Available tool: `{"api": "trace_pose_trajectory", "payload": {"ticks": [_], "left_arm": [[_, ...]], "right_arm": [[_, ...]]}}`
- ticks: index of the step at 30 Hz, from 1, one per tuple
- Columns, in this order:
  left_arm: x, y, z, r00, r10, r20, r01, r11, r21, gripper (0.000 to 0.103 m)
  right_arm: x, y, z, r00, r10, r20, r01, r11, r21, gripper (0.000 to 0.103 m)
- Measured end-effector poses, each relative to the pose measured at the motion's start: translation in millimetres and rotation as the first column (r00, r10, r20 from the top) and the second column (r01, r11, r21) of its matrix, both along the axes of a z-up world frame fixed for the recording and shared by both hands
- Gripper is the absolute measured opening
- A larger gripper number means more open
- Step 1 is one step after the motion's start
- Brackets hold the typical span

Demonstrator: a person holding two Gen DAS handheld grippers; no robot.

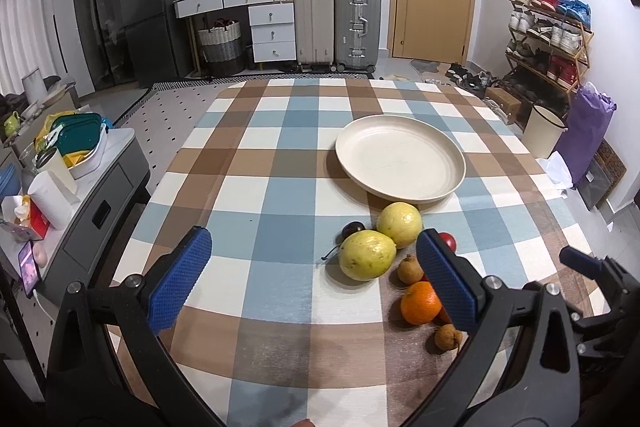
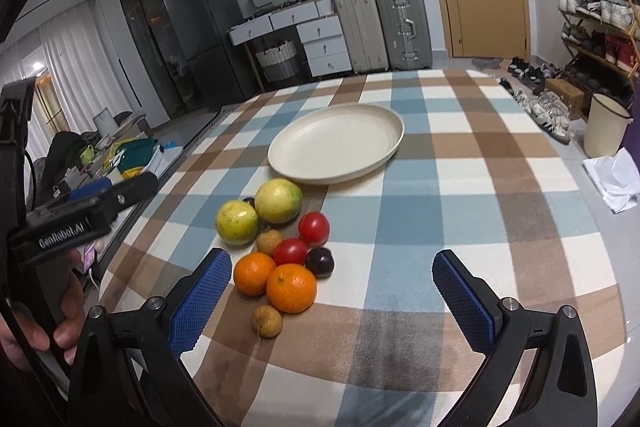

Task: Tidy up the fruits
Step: 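Move the right tool toward the large orange in the cluster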

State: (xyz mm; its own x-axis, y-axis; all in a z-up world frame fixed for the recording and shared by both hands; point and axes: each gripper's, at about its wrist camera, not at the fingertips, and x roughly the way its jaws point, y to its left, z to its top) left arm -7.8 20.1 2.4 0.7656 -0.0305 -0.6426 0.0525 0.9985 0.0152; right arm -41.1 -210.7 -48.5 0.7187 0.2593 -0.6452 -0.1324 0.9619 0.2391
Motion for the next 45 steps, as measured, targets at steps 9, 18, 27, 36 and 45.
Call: {"api": "trace_pose_trajectory", "payload": {"ticks": [9,18,27,36,45], "left_arm": [[9.5,19.5,-8.1,0.999,0.029,-0.015,-0.029,0.999,-0.015,0.102],[21.7,32.1,-19.1,0.998,0.052,-0.038,-0.053,0.998,-0.024,0.102],[30.5,36.3,-26.9,0.997,0.059,-0.059,-0.061,0.998,-0.029,0.102],[34.9,37.6,-32.2,0.996,0.059,-0.069,-0.061,0.998,-0.032,0.102],[35.4,38.5,-33.4,0.996,0.059,-0.069,-0.061,0.998,-0.032,0.102]], "right_arm": [[7.4,10.4,-20.6,0.998,0.04,-0.054,-0.04,0.999,0.007,0.103],[15.3,22.1,-36.9,0.993,0.07,-0.098,-0.07,0.998,-0.001,0.097],[24.6,27.0,-51.4,0.984,0.089,-0.155,-0.093,0.996,-0.015,0.081],[29.9,33.6,-54.9,0.979,0.115,-0.167,-0.118,0.993,-0.007,0.076],[33.7,42.1,-61.5,0.97,0.153,-0.191,-0.155,0.988,0.008,0.061]]}}
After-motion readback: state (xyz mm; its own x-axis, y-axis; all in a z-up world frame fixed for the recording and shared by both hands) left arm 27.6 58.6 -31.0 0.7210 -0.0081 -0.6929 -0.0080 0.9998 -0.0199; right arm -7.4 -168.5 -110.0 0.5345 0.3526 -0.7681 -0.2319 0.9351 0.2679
